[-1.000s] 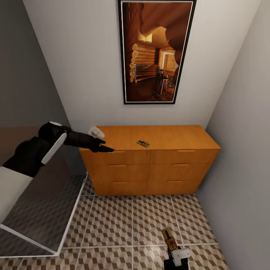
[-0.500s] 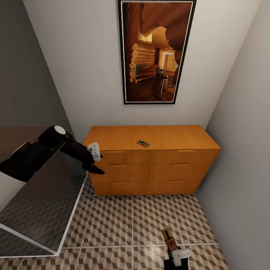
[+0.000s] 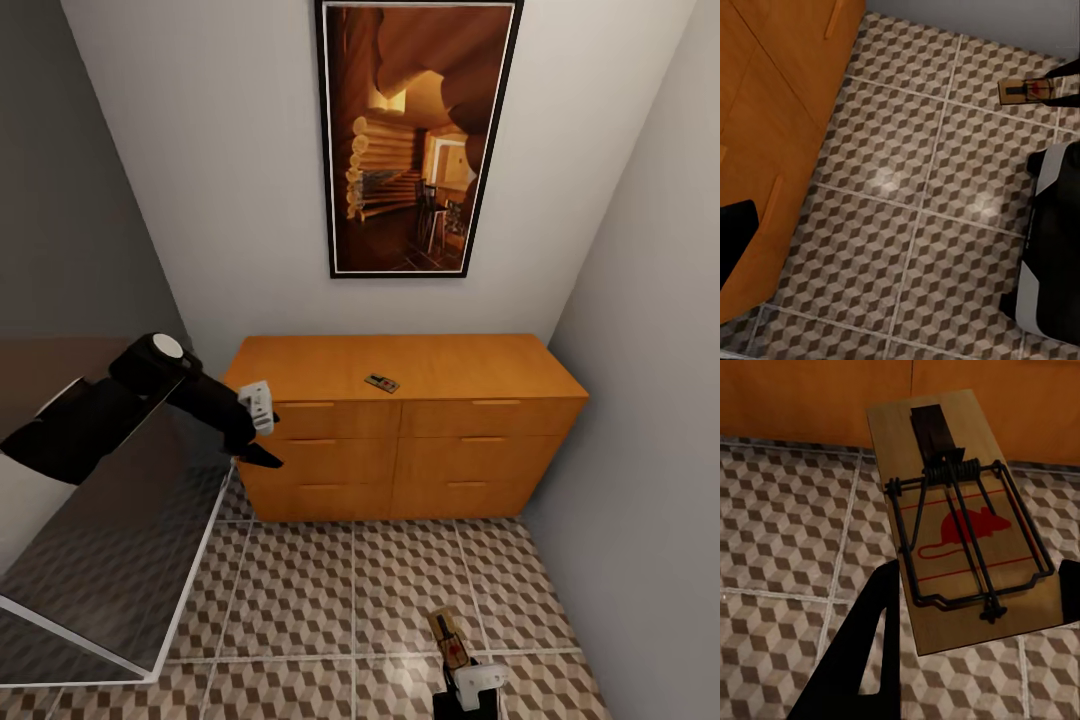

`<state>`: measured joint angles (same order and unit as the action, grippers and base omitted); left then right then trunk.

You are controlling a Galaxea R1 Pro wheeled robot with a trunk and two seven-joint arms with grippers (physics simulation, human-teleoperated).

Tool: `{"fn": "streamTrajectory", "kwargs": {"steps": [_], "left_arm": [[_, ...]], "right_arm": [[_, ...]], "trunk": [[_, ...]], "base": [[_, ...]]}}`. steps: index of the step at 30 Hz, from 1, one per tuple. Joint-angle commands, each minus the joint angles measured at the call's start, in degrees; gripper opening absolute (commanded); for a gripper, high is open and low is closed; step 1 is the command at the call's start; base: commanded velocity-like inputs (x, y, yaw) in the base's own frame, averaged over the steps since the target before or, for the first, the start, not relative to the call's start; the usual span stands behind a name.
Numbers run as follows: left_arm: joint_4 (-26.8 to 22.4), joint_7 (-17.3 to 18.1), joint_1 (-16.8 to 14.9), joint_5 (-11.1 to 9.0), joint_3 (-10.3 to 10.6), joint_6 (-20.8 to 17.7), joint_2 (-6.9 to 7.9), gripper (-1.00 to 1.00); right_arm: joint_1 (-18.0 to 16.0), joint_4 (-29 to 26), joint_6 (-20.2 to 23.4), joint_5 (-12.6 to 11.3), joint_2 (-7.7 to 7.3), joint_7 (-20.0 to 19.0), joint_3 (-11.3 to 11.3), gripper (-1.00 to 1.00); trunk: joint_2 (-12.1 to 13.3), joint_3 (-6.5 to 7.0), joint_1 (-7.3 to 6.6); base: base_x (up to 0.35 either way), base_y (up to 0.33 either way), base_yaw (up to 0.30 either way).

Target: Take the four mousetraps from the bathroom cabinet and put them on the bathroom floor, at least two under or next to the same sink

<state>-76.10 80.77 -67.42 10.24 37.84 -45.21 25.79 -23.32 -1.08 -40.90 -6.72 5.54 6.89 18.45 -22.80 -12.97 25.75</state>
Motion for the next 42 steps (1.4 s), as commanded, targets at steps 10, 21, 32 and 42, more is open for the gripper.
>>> {"fn": "streamTrajectory", "kwargs": {"steps": [10, 21, 32, 42], "left_arm": [[-0.03, 0.48, -0.08, 0.39, 0.04, -0.82, -1.55, 1.00], [-0.01, 0.49, -0.08, 0.39, -4.26, -0.84, -2.90, 1.00], [-0.07, 0.53, -0.08, 0.31, -4.73, -0.76, -3.02, 1.00], [-0.03, 0.49, -0.08, 0.52, -4.65, -0.75, -3.87, 1.00]], "right_arm": [[-0.06, 0.16, 14.04, -8.33, 1.83, 4.05, 0.03, -1.00], [-0.06, 0.07, 18.37, -10.43, 0.82, 0.30, -0.05, -1.00], [-0.06, 0.02, 15.88, -10.51, -0.29, 0.08, 0.09, -1.00], [-0.05, -0.13, 15.69, -10.51, -0.28, 0.08, 0.09, -1.00]], "trunk": [[-0.12, -0.11, 0.03], [-0.12, -0.11, 0.03], [-0.12, -0.11, 0.03], [-0.12, -0.11, 0.03]], "base": [[0.000, 0.000, 0.000], [0.000, 0.000, 0.000], [0.000, 0.000, 0.000], [0.000, 0.000, 0.000]]}}
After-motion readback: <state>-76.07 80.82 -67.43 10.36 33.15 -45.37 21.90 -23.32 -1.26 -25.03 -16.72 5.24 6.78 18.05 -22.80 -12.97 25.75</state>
